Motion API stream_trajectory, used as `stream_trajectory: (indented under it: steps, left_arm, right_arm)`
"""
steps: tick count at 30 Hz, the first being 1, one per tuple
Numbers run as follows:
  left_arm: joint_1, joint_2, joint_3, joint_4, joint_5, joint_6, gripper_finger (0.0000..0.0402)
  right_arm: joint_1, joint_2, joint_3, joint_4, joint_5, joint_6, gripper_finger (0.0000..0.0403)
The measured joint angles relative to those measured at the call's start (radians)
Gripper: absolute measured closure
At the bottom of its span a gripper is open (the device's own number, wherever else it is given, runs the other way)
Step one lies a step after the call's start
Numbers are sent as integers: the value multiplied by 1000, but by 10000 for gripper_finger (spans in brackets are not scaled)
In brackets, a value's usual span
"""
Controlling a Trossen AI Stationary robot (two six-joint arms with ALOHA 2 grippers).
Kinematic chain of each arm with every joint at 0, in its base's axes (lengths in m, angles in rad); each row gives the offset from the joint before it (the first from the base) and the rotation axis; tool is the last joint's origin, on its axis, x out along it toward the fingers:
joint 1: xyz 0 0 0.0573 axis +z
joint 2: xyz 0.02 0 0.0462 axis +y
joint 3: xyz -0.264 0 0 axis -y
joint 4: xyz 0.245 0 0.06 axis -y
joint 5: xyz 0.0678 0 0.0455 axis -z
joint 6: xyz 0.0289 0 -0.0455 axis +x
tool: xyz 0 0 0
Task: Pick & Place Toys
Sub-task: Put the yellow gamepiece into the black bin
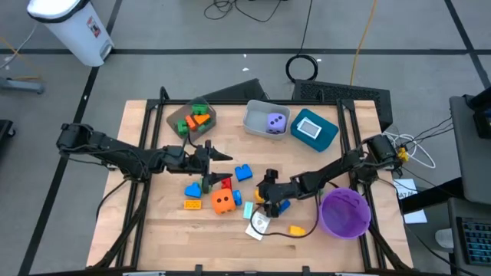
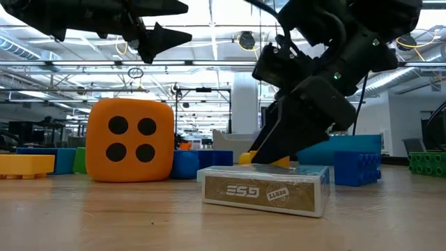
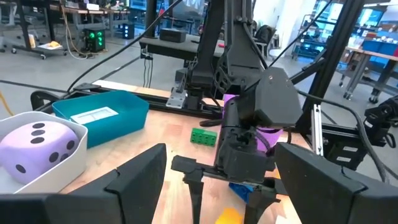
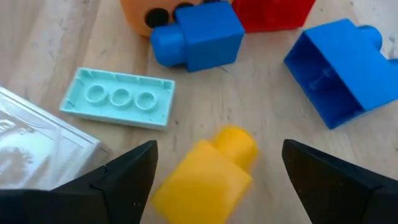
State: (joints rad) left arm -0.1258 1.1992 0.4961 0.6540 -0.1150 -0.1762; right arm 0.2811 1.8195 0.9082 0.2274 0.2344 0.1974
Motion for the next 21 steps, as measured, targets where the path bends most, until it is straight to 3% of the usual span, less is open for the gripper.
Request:
stream_trajectory:
  steps: [14,21]
  left_arm:
    - [1,0,0,-10,0,13,94]
    - [1,0,0,-30,0,6,94]
  right_arm:
    - [-32,10,-97,100,-3,73,74]
    - [-33,5,-98,111,-5,42,132]
